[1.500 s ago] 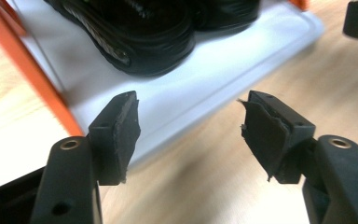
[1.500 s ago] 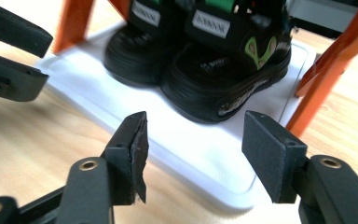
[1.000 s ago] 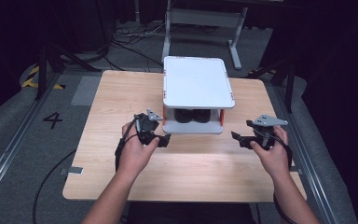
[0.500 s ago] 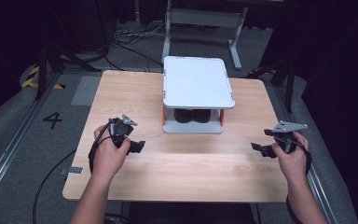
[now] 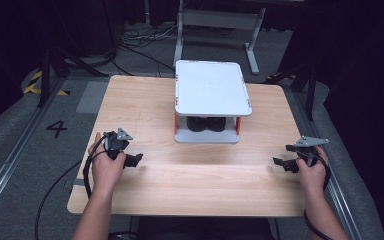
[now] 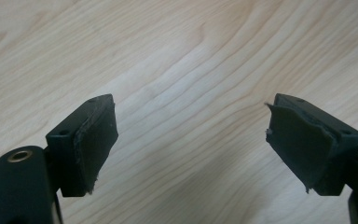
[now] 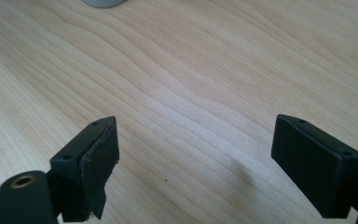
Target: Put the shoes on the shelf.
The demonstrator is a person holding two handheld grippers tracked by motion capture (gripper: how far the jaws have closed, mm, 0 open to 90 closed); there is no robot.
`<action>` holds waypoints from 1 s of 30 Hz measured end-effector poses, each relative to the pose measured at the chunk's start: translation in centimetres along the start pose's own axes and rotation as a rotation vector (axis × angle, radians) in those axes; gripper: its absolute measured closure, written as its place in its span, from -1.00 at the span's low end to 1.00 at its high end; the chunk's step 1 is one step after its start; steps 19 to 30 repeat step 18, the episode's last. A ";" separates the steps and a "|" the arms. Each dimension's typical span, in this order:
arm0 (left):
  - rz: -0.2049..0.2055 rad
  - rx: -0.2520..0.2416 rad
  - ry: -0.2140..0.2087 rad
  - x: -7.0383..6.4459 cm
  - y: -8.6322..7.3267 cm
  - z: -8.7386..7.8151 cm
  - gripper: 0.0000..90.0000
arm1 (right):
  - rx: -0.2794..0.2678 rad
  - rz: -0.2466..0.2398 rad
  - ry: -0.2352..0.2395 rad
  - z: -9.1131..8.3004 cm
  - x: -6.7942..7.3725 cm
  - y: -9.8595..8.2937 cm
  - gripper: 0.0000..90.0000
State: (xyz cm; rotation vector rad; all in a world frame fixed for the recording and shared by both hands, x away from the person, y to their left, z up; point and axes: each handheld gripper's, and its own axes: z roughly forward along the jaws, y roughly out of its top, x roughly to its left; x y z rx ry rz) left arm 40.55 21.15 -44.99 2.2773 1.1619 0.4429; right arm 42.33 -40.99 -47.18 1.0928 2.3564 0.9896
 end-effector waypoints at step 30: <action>-0.075 -0.104 -0.020 0.6 -1.7 2.8 -0.71 | -0.014 0.071 -0.026 2.0 -0.2 -0.2 -0.70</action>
